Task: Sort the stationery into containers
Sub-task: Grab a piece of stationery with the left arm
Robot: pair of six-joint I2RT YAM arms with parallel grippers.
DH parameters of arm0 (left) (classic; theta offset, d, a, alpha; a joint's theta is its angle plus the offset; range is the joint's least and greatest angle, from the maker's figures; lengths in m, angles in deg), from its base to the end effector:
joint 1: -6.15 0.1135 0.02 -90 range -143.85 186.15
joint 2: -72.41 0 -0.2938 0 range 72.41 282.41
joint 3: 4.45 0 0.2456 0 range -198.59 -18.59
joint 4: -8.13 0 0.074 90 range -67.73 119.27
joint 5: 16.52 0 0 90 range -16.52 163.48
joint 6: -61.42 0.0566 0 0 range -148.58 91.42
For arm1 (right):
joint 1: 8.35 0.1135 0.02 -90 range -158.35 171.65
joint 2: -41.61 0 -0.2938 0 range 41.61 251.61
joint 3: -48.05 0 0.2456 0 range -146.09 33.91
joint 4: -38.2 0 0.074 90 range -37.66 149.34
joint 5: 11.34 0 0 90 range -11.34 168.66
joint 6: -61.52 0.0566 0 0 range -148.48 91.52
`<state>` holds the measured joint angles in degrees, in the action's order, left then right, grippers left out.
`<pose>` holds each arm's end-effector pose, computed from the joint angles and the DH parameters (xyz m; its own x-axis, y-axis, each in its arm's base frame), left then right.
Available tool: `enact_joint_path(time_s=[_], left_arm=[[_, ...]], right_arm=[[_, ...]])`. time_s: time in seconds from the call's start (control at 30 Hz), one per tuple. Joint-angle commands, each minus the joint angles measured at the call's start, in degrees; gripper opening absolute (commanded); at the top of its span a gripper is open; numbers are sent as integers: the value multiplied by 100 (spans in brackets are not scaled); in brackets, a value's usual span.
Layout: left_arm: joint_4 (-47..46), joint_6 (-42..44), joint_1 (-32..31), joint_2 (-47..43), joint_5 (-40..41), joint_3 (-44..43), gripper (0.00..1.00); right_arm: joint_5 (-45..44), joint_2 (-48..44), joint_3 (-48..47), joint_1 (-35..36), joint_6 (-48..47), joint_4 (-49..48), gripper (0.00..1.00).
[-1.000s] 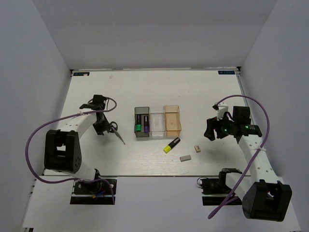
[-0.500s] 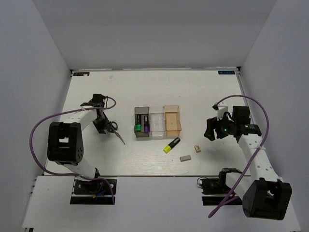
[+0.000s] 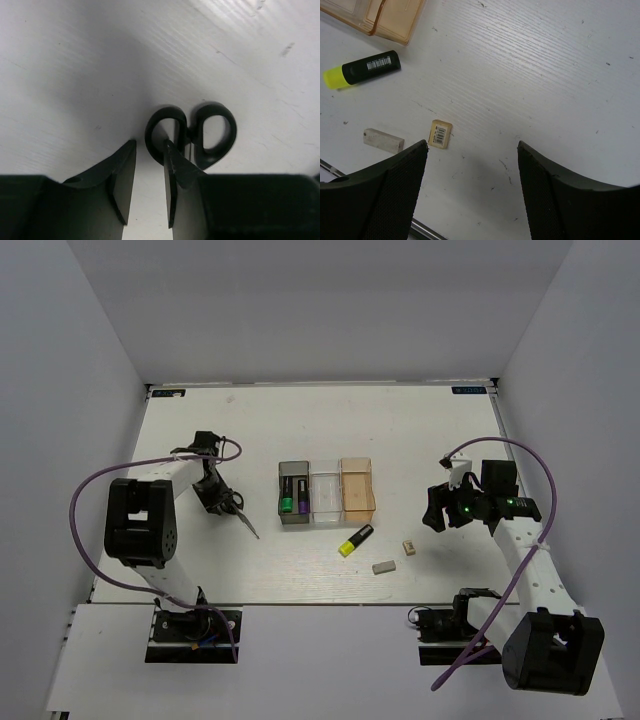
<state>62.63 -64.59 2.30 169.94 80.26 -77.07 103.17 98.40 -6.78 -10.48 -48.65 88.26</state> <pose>0.3049 -0.0138 0.1733 -0.8198 -0.5300 -0.2169 -0.5402 0.8414 -0.0142 0.1825 0.0167 0.2520 -0.6631 -0.2893 -0.6904 -0.4793 0.8725 0.0948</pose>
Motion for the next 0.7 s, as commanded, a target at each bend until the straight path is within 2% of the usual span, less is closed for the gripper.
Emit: enact_joint_path(time_s=[0.0, 0.07, 0.13, 0.17, 0.2, 0.3, 0.43, 0.6, 0.67], left_arm=[[-72, -38, 78, 64, 77, -155, 39], [-125, -29, 104, 177, 68, -120, 38], [-160, -47, 122, 239, 60, -120, 31], [-169, -47, 140, 257, 68, -94, 26], [-160, -29, 140, 292, 60, -85, 15], [-195, -12, 148, 266, 51, -6, 0], [-187, 59, 140, -41, 51, 134, 0], [-98, 155, 87, -1112, -475, 118, 0], [-37, 164, -79, -1667, -670, -144, 0]], right_arm=[[27, -2, 8, 2, -67, -94, 75], [10, 7, 8, 11, -58, -94, 75], [10, 7, 8, 11, -58, -94, 75], [10, -2, -1, 2, -58, -94, 75], [10, 7, 8, 2, -58, -103, 75], [10, -2, 8, 11, -67, -94, 75], [18, 7, 26, 2, -49, -120, 75], [62, -2, 8, 2, -84, -103, 76], [89, 7, 8, 20, -119, -85, 78]])
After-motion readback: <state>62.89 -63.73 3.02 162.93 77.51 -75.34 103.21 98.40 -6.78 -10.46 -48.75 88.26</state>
